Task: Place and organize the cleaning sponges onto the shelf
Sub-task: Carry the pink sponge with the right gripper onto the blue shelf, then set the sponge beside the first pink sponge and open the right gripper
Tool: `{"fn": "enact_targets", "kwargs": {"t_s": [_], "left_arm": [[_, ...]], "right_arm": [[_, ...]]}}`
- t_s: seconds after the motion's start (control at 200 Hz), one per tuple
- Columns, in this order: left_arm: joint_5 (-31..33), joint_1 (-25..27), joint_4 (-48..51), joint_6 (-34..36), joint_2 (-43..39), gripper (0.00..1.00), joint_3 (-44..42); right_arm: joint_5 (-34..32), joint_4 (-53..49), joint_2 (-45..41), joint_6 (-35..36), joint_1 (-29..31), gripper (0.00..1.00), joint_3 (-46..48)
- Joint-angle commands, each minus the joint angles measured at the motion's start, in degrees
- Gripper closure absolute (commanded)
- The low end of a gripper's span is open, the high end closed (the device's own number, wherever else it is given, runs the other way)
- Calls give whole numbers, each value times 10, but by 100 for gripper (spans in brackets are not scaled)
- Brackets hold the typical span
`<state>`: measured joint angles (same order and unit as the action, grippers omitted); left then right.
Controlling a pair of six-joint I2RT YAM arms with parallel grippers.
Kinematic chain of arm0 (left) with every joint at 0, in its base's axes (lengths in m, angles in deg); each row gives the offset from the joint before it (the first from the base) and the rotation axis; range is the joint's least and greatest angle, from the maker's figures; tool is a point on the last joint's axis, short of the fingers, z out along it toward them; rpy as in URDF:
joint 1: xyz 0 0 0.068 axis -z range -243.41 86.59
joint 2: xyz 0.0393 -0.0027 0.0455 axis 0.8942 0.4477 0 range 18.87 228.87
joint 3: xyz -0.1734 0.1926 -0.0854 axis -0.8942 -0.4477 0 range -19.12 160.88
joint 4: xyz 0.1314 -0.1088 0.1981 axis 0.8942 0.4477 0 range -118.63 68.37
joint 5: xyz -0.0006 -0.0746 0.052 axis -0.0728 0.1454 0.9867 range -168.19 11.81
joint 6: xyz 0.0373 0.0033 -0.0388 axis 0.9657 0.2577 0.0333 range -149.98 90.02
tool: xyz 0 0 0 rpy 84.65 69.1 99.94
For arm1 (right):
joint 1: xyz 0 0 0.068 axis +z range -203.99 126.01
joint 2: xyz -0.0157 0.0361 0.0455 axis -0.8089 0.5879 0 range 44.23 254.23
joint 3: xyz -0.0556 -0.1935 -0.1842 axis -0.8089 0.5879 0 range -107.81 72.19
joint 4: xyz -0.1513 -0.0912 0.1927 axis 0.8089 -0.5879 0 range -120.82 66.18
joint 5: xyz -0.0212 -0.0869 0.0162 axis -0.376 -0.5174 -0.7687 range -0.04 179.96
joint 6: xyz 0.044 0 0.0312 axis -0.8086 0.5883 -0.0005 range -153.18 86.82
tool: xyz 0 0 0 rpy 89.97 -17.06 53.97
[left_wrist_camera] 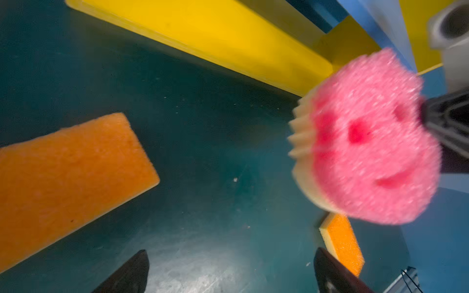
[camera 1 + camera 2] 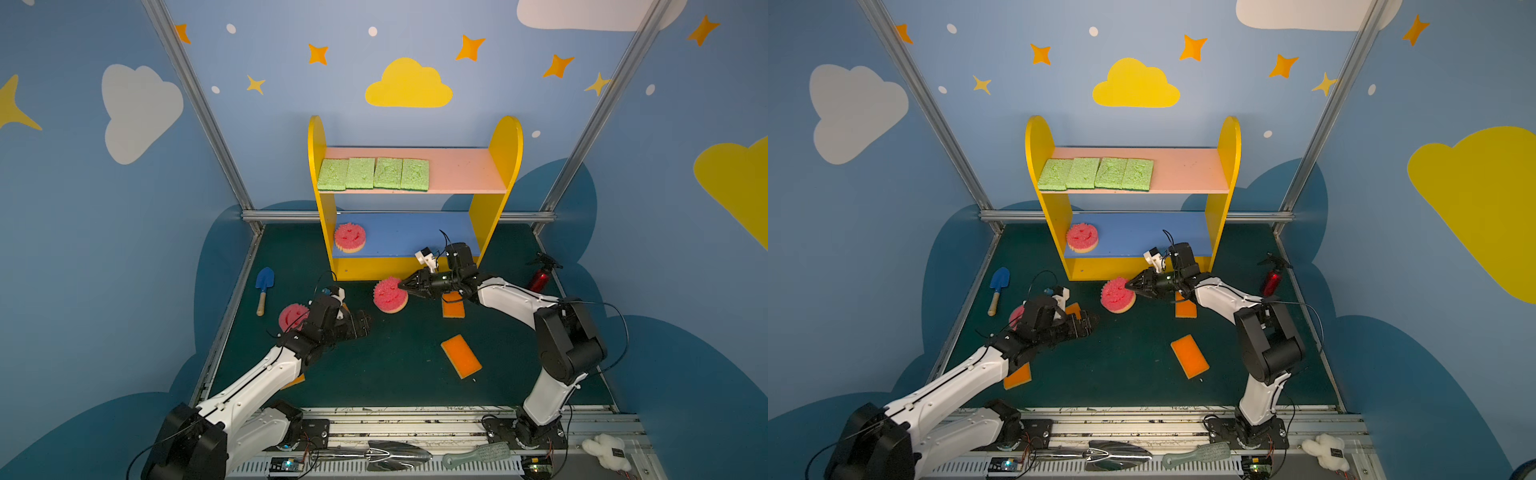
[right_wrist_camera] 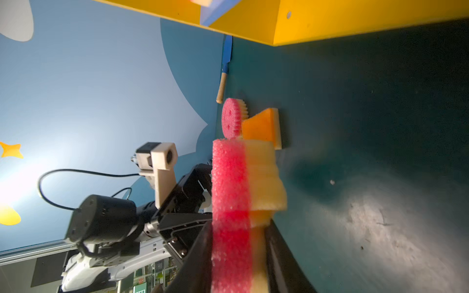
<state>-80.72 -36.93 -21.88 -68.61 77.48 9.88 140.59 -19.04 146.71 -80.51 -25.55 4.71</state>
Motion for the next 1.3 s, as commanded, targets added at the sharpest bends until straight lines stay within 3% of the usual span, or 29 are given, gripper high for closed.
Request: {"fn": "enact_targets", "kwargs": {"t_s": [0.0,0.24,0.536,0.976,1.296], "left_arm": [[34,-4,-13,-7,-35,0,-30],[37,-4,-21,-5,-64,0,-65],[21,-4,-45,-7,-38,0,-78],[46,-4,-81,11,-49,0,-104],[41,-4,-80,10,-37,0,-102]], "right_arm": [[-3,12,26,-17,-8,67,-52],[-27,34,93,-53,-29,68,-154],[-46,120,184,-80,-46,68,-253],[-43,104,320,-113,-49,67,-430],[-52,87,348,-111,-45,61,-458]]}}
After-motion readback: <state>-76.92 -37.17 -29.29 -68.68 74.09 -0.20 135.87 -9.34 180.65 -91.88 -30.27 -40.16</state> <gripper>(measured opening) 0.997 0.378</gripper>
